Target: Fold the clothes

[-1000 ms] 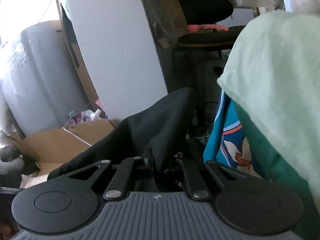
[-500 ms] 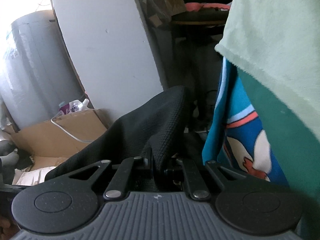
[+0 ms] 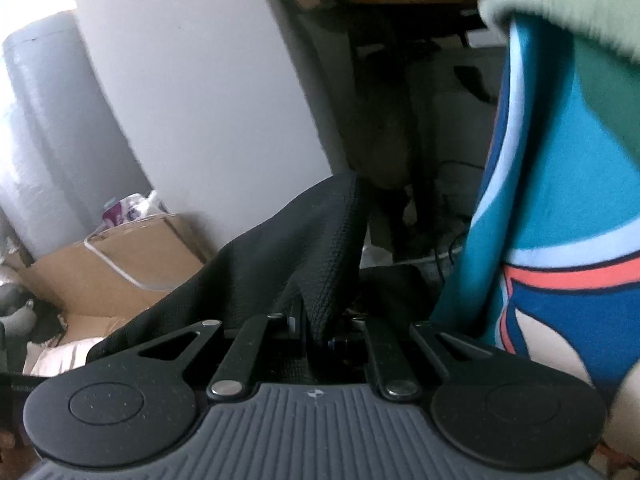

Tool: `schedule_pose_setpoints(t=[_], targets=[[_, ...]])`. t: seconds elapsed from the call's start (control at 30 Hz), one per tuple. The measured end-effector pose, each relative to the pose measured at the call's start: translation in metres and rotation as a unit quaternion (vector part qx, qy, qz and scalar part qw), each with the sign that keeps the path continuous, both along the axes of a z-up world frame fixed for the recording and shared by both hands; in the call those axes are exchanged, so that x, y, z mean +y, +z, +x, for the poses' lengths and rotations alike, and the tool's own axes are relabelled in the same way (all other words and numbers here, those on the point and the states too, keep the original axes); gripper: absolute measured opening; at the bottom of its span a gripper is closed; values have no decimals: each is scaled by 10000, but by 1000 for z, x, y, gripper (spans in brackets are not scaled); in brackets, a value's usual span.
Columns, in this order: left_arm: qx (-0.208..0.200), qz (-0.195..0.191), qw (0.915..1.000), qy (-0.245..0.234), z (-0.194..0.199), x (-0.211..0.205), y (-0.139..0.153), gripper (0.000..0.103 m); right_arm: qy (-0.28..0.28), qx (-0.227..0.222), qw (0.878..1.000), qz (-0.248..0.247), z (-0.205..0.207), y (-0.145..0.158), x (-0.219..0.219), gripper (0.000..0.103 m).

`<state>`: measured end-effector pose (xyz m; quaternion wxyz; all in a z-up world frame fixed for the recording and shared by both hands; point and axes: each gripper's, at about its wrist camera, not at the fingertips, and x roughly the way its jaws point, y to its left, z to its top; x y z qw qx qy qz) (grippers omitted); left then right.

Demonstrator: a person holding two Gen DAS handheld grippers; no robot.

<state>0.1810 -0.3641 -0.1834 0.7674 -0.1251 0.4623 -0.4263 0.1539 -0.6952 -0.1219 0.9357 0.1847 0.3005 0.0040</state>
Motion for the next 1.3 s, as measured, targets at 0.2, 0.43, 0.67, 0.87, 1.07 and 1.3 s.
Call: schedule_pose_setpoints(t=[0.2, 0.43, 0.67, 0.87, 1.07, 1.3], targets=[[465, -98, 9986, 222, 20, -2, -23, 32, -122, 295, 9995, 15, 23, -20, -3, 9], [892, -202, 9943, 551, 37, -5, -47, 33, -82, 592, 9977, -307, 54, -51, -9, 9], [1076, -229, 9918, 655, 46, -4, -64, 37, -104, 858, 9913, -997, 75, -82, 7, 17], [927, -162, 9938, 592, 50, 2, -50, 59, -247, 693, 9925, -981, 70, -65, 10, 21], [843, -147, 9946, 585, 61, 3, -43, 63, -401, 272, 9959, -769, 51, -41, 19, 34], [1348, -475, 9869, 745, 81, -6, -57, 77, -614, -123, 9911, -1176, 15, -33, 47, 42]])
